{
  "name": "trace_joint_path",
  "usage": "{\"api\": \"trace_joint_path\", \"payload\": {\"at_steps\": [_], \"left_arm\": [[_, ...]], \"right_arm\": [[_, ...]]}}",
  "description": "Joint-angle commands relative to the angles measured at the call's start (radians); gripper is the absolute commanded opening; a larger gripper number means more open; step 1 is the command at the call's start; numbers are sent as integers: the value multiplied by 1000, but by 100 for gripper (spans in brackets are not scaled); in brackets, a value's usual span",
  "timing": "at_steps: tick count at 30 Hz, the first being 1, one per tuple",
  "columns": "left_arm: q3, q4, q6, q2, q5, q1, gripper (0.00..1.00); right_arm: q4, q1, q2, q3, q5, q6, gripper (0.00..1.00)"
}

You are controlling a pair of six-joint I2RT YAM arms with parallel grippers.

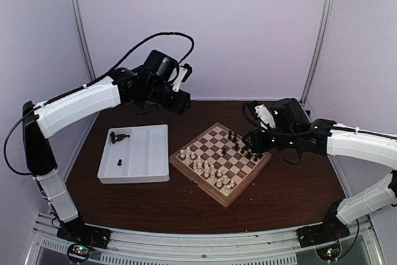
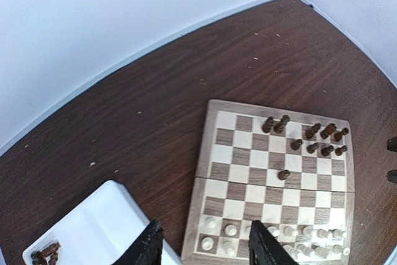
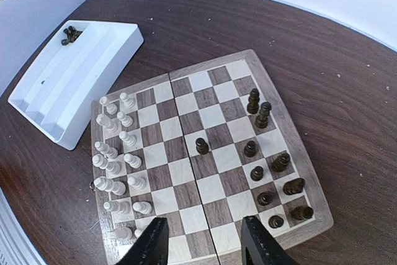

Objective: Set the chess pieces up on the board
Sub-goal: Move the chess piece to the chessboard.

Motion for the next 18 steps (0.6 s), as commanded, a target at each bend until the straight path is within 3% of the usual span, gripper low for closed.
{"api": "trace_joint_path", "payload": {"at_steps": [1,10,13,18], "left_arm": [[-212,-7,-68,-141,-61,74,48],[-694,70,-178,-515,-128,206,51],[-778,62,-202,-601,-138,246,53],[-861,38,-218,-697,-173,279,66]], "right_arm": [[-88,-4,144,157,-112,-37,43],[-172,3,424,373,-120,-88,39],[-208,3,497,436,-99,-105,39],[-224,3,588,495,-68,-119,39]]}}
